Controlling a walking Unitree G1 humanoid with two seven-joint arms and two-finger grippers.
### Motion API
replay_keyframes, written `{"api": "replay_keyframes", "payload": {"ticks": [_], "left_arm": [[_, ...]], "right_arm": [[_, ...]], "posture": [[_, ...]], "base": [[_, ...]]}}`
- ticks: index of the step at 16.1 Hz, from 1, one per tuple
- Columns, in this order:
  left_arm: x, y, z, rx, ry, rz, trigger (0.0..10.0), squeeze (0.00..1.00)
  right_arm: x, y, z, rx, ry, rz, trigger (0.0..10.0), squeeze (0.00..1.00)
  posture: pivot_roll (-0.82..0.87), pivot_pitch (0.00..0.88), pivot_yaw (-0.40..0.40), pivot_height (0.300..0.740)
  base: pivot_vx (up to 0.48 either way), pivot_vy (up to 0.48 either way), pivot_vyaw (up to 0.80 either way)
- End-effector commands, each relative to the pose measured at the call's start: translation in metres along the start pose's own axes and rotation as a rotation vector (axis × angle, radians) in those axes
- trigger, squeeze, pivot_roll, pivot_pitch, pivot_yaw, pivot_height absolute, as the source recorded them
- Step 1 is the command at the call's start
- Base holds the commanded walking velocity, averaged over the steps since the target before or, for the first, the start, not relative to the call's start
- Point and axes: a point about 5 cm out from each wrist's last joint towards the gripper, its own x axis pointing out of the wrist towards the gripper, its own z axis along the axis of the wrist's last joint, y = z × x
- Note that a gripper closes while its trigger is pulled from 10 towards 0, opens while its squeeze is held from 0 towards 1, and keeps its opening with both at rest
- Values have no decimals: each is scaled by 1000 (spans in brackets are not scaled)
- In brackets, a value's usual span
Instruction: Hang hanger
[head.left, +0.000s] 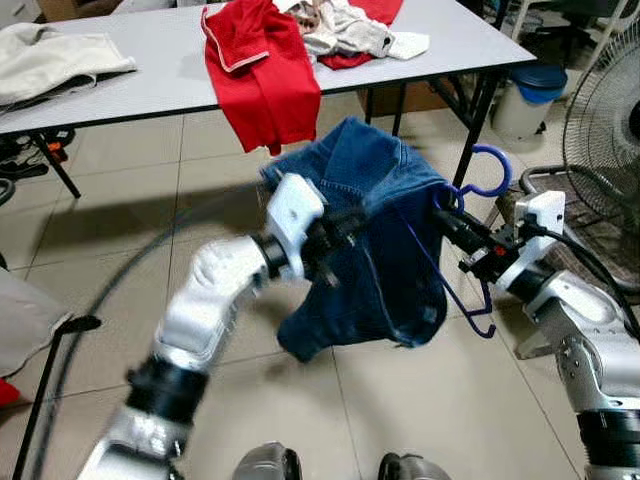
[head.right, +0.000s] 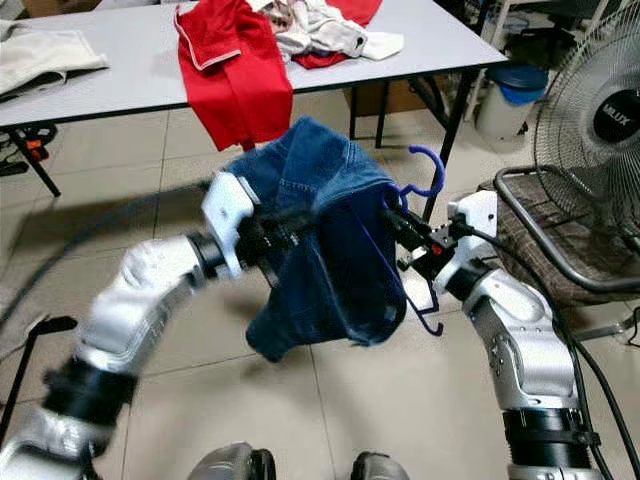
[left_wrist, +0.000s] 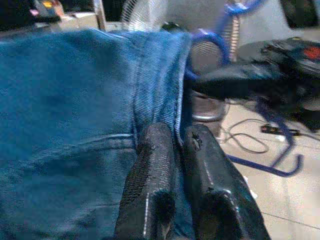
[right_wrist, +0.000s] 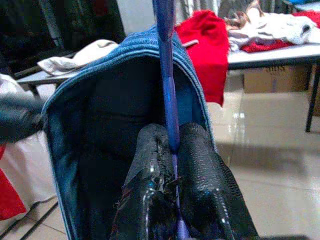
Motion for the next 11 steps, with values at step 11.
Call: {"api": "replay_keyframes", "payload": {"ticks": [11], "left_arm": [[34, -34, -39, -188, 56, 210, 10000, 863]], "right_arm": [[11, 10, 36, 132, -92, -72, 0, 0]], "posture": [[-118, 97, 1, 740]], "base": [[0, 0, 0]]}}
